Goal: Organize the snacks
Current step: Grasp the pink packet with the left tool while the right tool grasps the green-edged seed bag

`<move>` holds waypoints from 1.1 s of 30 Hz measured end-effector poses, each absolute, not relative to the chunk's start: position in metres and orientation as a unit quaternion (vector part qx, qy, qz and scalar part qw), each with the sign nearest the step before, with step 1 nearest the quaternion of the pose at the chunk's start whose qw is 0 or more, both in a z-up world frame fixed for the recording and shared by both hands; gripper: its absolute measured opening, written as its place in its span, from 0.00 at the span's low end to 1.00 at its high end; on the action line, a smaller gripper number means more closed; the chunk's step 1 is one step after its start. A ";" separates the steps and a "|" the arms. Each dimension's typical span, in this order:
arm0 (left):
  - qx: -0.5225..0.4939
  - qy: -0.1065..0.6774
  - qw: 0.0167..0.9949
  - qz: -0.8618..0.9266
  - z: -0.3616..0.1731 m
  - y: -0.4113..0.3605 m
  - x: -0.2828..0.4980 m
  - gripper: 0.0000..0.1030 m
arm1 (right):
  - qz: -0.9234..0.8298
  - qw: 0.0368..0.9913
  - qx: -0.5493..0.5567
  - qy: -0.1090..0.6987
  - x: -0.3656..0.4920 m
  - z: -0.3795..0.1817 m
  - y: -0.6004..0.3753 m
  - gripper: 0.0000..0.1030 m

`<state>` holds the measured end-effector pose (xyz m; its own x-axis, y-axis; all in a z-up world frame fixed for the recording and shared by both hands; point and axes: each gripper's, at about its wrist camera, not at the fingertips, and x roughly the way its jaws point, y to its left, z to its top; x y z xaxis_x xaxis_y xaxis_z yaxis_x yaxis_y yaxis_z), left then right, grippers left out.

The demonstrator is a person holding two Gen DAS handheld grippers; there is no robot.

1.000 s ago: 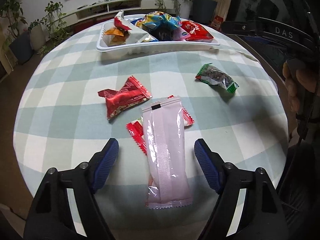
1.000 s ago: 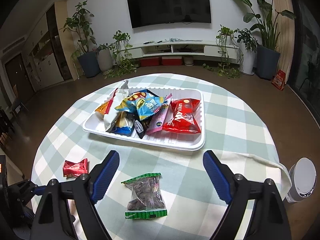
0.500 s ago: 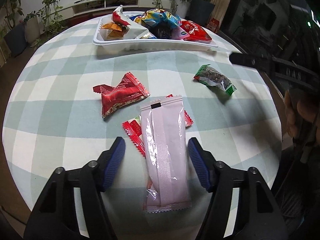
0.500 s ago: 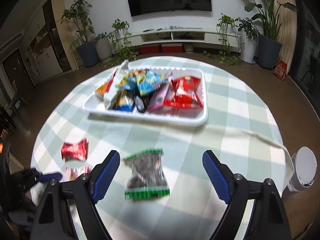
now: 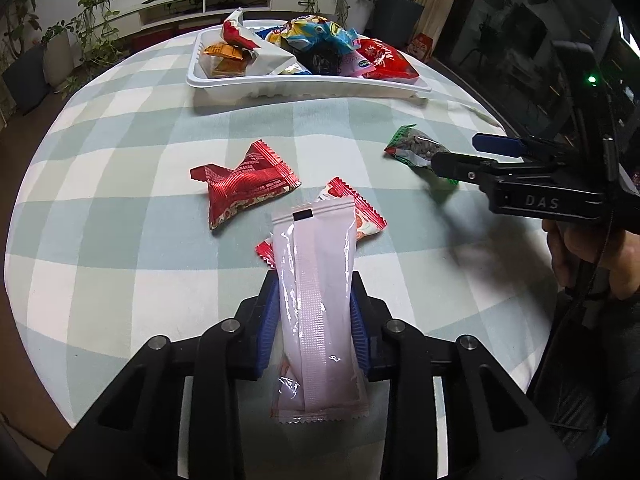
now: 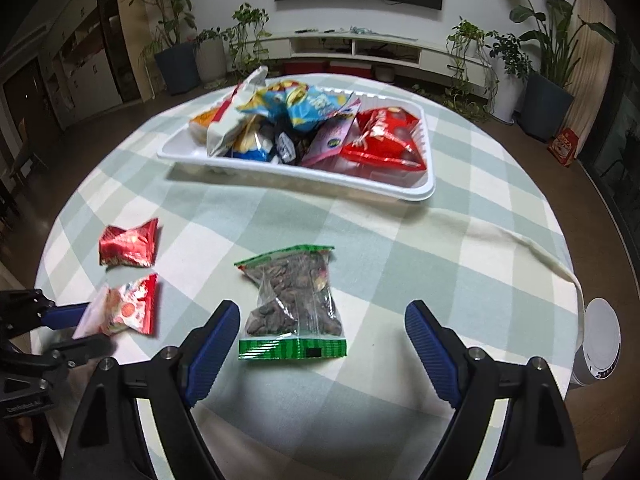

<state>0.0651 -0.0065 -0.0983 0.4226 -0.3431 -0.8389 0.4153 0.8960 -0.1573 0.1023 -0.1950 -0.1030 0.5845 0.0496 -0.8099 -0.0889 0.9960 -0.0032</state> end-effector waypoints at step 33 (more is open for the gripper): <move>0.015 0.481 0.848 -0.220 -0.097 0.027 0.052 0.27 | 0.059 0.875 -0.034 0.480 0.118 -0.117 -0.188 0.51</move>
<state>0.0517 0.0273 -0.0971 0.4396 -0.3592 -0.8232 0.3886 0.9024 -0.1863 0.1184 -0.1881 -0.1168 0.5320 0.0704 -0.8438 -0.1362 0.9907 -0.0032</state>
